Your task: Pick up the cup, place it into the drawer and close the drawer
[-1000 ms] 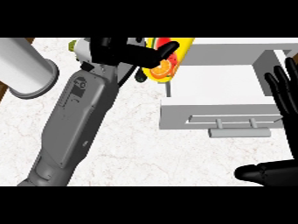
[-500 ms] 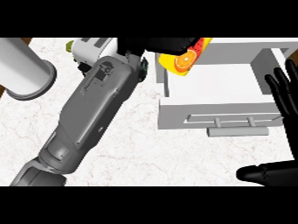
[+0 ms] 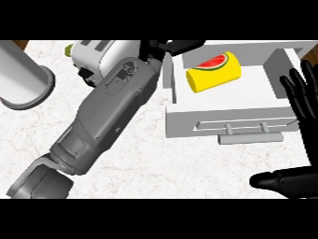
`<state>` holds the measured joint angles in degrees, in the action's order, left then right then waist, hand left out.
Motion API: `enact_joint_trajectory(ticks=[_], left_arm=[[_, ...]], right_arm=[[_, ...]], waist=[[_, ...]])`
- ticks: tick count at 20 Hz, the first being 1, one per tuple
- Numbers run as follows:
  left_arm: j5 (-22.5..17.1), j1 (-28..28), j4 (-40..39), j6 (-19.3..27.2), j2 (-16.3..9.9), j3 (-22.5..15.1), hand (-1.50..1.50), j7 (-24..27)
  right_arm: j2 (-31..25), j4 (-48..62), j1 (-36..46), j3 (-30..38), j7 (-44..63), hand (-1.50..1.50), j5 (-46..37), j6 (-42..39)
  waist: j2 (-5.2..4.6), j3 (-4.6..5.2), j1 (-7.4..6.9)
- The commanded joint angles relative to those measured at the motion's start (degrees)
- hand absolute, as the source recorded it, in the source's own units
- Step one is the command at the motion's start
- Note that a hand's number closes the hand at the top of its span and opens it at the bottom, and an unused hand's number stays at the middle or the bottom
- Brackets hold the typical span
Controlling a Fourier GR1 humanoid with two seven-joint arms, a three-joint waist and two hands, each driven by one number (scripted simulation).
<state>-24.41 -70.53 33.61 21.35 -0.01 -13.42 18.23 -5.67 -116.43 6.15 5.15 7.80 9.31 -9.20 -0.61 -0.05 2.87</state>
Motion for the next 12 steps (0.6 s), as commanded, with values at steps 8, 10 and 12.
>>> enact_joint_trajectory(ticks=[8,10,12], left_arm=[[-5.86,-6.02,-11.59,0.07,0.01,-9.53,1.5,2.19],[-8.0,-5.66,-10.89,4.09,0.01,-12.85,1.5,1.37],[-7.59,-6.97,-10.59,5.42,0.01,-16.32,1.5,-2.74]], right_arm=[[-0.66,-0.08,0.57,0.72,-0.31,-1.5,2.43,-1.58],[-1.21,2.4,4.32,0.33,1.07,-1.5,3.04,-1.85],[-0.47,1.47,2.82,-0.45,0.07,-1.5,2.12,-1.66]], waist=[[-0.43,-0.03,1.85],[-0.84,-0.06,3.45],[-0.46,-0.07,3.05]])
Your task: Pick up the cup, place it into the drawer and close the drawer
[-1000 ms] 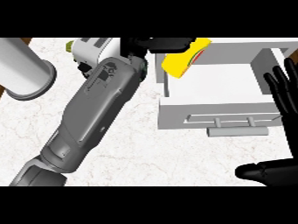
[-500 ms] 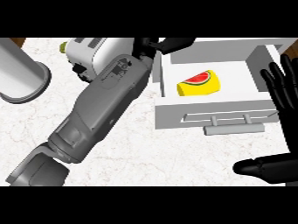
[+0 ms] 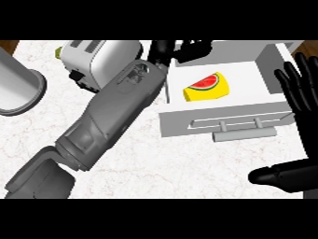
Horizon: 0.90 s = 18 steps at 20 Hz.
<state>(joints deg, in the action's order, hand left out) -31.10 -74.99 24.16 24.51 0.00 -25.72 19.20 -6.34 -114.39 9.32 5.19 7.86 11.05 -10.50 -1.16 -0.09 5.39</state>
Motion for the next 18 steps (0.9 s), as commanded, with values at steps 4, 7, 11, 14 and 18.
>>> enact_joint_trajectory(ticks=[4,7,11,14,18], left_arm=[[-0.82,-0.31,-0.37,5.06,0.0,-8.7,-1.5,-3.61],[-2.2,-1.84,-1.74,4.06,0.0,-8.02,-1.5,-2.11],[-5.52,-0.17,-0.31,3.16,0.0,-7.5,-1.5,1.39],[-8.7,-1.08,0.75,0.54,0.0,-4.37,-1.5,4.3],[-11.73,0.3,4.21,-0.82,0.0,-3.3,-1.5,7.71]], right_arm=[[1.02,-1.72,-1.1,-1.2,1.06,-1.5,0.77,0.19],[1.26,1.97,0.63,-2.07,-2.79,-1.5,0.02,-1.46],[1.85,0.26,-1.27,-2.16,-2.43,-1.5,1.1,-1.52],[1.01,-0.05,1.41,0.77,0.5,-1.5,5.17,-0.72],[1.15,-5.49,-2.96,-1.63,3.79,-1.5,6.35,-1.57]], waist=[[0.04,-0.04,1.36],[-0.61,-0.06,1.76],[-0.51,-0.02,1.77],[-0.25,0.04,0.32],[0.57,0.08,-1.32]])
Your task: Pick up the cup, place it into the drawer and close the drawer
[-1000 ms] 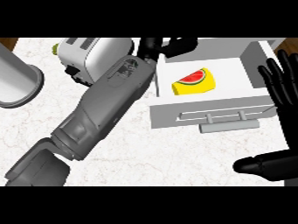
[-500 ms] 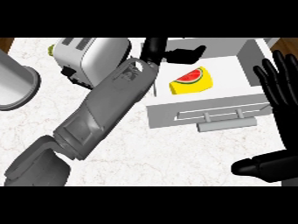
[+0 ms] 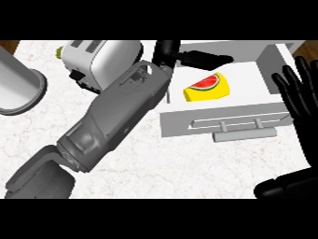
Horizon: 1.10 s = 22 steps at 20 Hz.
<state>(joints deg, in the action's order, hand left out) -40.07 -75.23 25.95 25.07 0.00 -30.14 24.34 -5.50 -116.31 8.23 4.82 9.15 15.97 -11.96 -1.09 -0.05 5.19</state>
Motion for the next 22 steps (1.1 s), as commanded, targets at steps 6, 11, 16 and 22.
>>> enact_joint_trajectory(ticks=[6,11,16,22], left_arm=[[-3.13,2.94,6.55,-2.29,0.0,5.15,-1.5,1.43],[-4.19,5.02,12.86,-1.13,-4.42,7.75,-1.5,-1.35],[-4.24,17.85,22.92,-1.95,-11.25,7.82,-1.5,-2.33],[-4.35,31.57,39.82,-1.73,-18.58,7.7,-1.5,-6.16]], right_arm=[[-3.28,-0.07,-1.98,3.02,-0.38,1.5,3.71,-4.09],[-7.31,-5.77,-4.08,-0.21,2.25,1.5,-1.87,-6.95],[-10.87,-4.52,-8.04,1.89,-1.34,1.5,-4.18,-11.84],[-10.33,-5.22,-9.78,-2.01,-1.43,1.5,-12.51,-11.48]], waist=[[1.19,0.05,-4.9],[1.61,0.11,-5.79],[1.68,0.08,-6.59],[1.63,0.07,-6.73]])
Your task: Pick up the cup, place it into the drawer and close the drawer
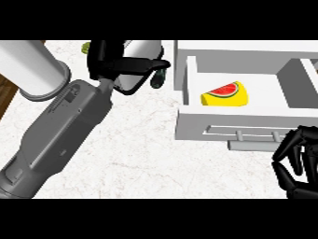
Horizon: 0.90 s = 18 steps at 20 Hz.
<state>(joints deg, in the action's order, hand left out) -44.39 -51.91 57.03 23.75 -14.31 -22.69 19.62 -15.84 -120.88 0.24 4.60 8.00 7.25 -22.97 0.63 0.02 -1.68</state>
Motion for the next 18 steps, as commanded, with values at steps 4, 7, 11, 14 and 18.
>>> enact_joint_trajectory(ticks=[4,7,11,14,18], left_arm=[[-0.32,18.99,19.31,-1.49,-8.19,0.32,-1.5,-1.99],[-0.9,22.91,19.85,-5.47,-10.14,3.28,-1.5,-1.07],[-3.35,27.42,23.17,-8.46,-13.48,4.97,-1.5,-1.93],[-3.36,29.37,24.47,-10.38,-14.87,6.83,-1.5,-0.87],[-3.11,37.97,28.3,-13.8,-16.88,8.6,-1.5,1.36]], right_arm=[[1.56,5.97,1.03,-3.51,-1.83,1.5,-9.75,1.75],[3.42,9.03,4.95,-7.89,-1.79,1.5,-17.4,4.56],[-6.49,9.82,5.23,-7.66,-8.47,1.5,-25.67,-0.35],[-5.55,16.28,6.0,-13.22,-13.29,1.5,-36.18,3.99],[-2.6,22.4,5.11,-18.92,-16.82,1.5,-44.9,10.55]], waist=[[-0.22,-0.03,-0.42],[-0.56,-0.01,0.38],[-0.53,0.0,-0.39],[-0.76,-0.04,-0.11],[-0.64,-0.04,0.32]])
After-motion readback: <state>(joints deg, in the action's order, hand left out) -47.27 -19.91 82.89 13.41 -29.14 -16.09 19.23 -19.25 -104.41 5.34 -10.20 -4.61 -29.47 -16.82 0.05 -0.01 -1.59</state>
